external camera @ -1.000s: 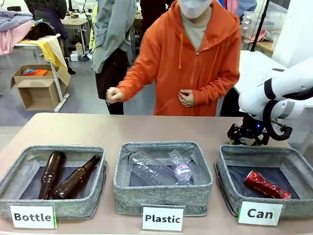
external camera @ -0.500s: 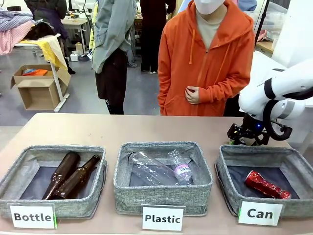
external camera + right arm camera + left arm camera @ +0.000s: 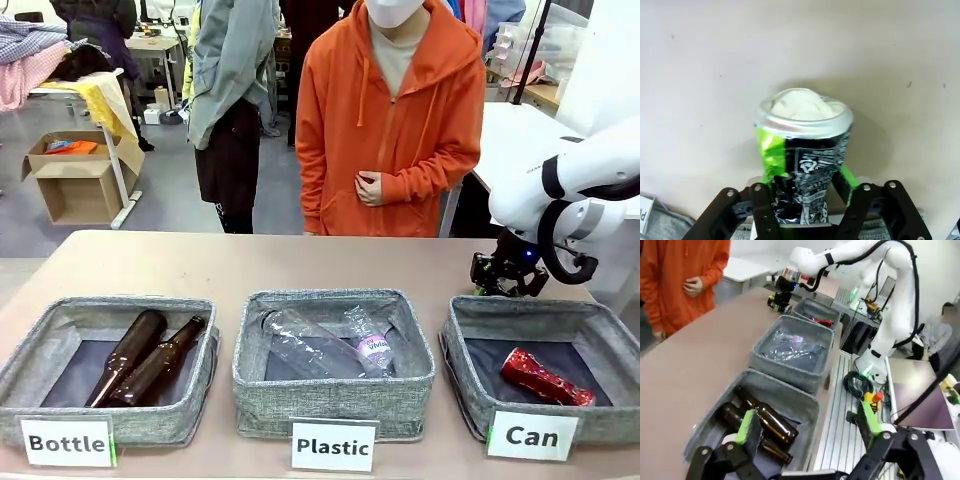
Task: Sort the can waste into the basket.
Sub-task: Pick up the can waste from the table and place it in the right Fabric basket.
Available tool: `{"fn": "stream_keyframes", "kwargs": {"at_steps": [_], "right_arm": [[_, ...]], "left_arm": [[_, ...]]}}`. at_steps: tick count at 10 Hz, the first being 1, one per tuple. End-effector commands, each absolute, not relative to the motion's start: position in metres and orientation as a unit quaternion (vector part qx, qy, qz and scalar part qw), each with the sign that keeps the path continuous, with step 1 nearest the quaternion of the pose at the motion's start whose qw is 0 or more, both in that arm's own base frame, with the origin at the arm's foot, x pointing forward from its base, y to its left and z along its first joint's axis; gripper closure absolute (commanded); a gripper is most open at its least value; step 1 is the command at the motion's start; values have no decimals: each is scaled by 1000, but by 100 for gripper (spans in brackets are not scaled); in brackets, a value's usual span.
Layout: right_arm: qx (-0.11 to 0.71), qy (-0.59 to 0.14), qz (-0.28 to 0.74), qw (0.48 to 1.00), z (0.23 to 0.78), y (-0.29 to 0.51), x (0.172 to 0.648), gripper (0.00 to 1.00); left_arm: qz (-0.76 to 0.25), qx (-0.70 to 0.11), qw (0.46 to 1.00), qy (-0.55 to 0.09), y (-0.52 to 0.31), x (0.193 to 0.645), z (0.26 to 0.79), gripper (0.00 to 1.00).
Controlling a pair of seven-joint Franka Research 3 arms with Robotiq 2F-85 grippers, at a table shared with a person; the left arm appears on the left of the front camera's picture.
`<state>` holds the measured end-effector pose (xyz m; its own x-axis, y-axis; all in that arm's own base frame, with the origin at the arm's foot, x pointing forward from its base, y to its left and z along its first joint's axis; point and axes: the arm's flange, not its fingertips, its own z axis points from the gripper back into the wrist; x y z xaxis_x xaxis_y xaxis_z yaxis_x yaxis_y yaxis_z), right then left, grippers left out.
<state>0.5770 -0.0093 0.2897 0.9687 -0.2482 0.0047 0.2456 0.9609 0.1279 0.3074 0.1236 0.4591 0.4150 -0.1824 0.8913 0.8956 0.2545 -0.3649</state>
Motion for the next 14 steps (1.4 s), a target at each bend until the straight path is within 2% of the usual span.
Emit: {"fn": "stream_keyframes", "kwargs": {"at_steps": [1, 3, 6, 9, 10, 11, 13, 14], "right_arm": [[75, -11, -121, 990, 288, -10, 578, 85], [74, -9, -120, 990, 288, -9, 576, 100], [77, -16, -116, 990, 296, -7, 572, 100], [93, -39, -67, 993, 371, -1, 542, 100], [96, -26, -33, 994, 408, 4, 523, 100], [107, -2, 46, 993, 445, 15, 492, 100], [96, 56, 194, 975, 477, 34, 437, 100], [91, 90, 294, 947, 479, 38, 413, 100]], "left_arm": [[-340, -533, 657, -410, 130, 308, 464, 0], [-340, -533, 657, -410, 130, 308, 464, 0], [-340, -533, 657, -410, 130, 308, 464, 0], [-340, -533, 657, -410, 130, 308, 464, 0], [-340, -533, 657, -410, 130, 308, 464, 0], [-340, -533, 657, -410, 130, 308, 464, 0], [-340, -533, 657, -410, 130, 308, 464, 0], [-340, -533, 657, -410, 130, 308, 464, 0]]}}
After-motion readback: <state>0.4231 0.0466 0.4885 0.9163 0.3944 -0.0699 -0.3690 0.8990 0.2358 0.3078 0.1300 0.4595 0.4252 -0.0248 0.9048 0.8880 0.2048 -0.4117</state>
